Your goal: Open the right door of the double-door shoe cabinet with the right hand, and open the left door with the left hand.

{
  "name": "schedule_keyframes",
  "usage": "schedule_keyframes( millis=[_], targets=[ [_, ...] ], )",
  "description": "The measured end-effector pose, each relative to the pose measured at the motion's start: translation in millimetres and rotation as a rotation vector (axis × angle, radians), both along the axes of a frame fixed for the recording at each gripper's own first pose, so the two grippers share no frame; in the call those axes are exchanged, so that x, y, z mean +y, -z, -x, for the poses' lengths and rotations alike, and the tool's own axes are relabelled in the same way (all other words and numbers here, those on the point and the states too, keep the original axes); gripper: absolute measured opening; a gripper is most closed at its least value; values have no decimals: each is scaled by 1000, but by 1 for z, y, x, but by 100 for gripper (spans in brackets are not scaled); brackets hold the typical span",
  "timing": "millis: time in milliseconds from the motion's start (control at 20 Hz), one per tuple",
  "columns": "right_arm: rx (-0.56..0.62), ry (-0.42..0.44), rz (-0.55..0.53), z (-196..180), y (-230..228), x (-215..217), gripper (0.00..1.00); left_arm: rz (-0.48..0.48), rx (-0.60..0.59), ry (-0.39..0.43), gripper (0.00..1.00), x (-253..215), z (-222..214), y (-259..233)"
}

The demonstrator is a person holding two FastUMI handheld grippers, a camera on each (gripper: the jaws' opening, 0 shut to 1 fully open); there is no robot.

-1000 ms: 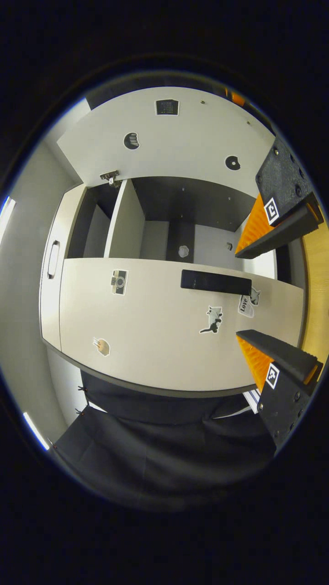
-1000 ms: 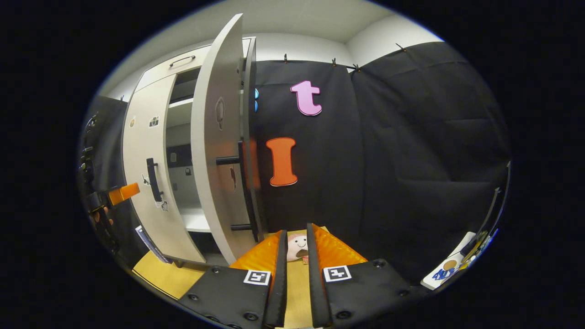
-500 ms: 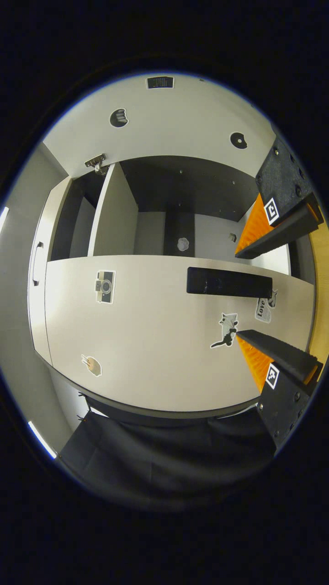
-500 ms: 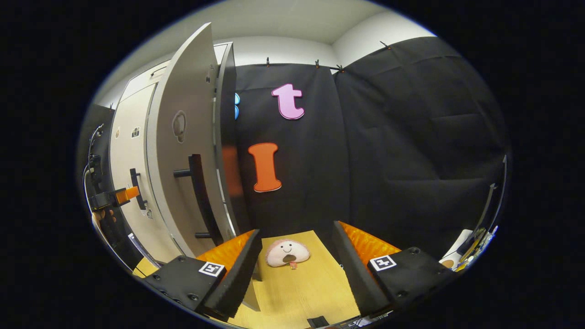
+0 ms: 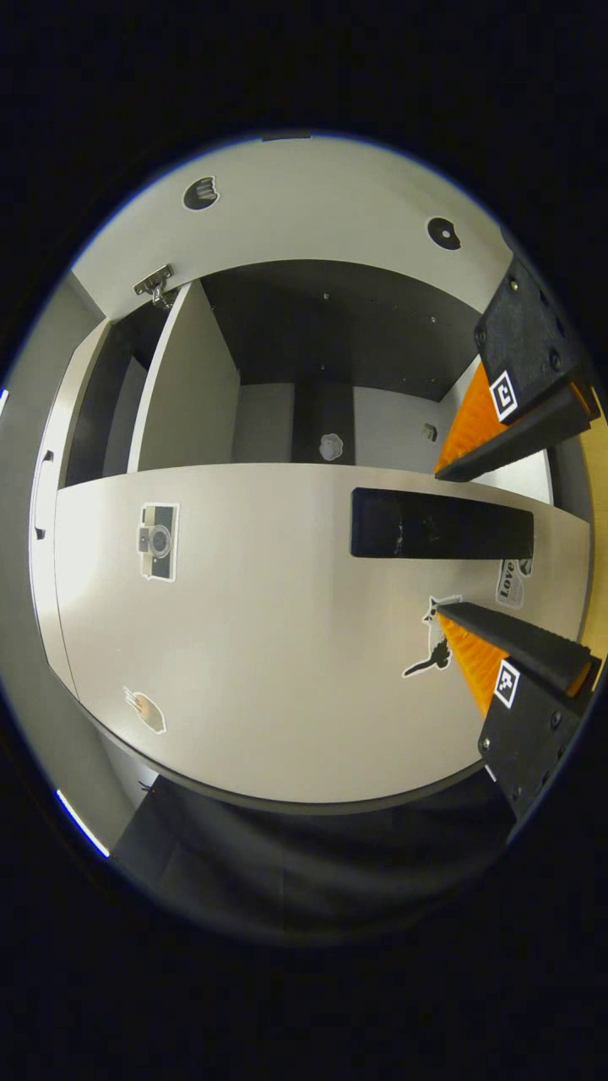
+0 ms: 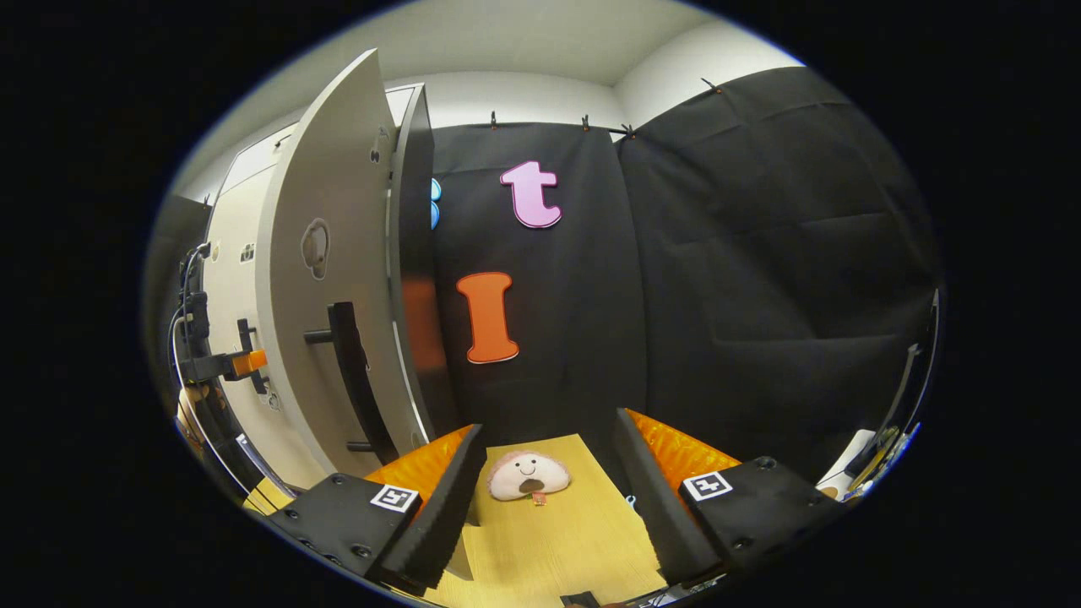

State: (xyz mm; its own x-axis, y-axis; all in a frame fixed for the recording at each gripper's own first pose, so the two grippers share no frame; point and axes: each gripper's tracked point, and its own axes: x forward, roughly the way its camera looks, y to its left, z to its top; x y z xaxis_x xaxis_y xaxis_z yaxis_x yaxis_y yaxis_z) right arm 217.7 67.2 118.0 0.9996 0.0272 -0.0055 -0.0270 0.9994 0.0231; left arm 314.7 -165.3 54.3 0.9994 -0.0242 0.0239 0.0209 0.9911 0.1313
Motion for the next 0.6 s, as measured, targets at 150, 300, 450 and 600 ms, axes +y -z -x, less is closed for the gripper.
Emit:
schedule_keyframes(
  millis=[150,300,450,600],
  targets=[
    [-5,-1,2,0,0,0,98,1,-7,1,52,0,0,0],
    [3,-8,-7,2,1,4,98,0,10,29,35,-4,0,3],
    [-6,-2,-6,4,0,5,98,-39,37,22,23,-3,3,5],
    [-16,-7,1,3,-4,11,98,-19,41,54,17,-2,6,6]
  ],
)
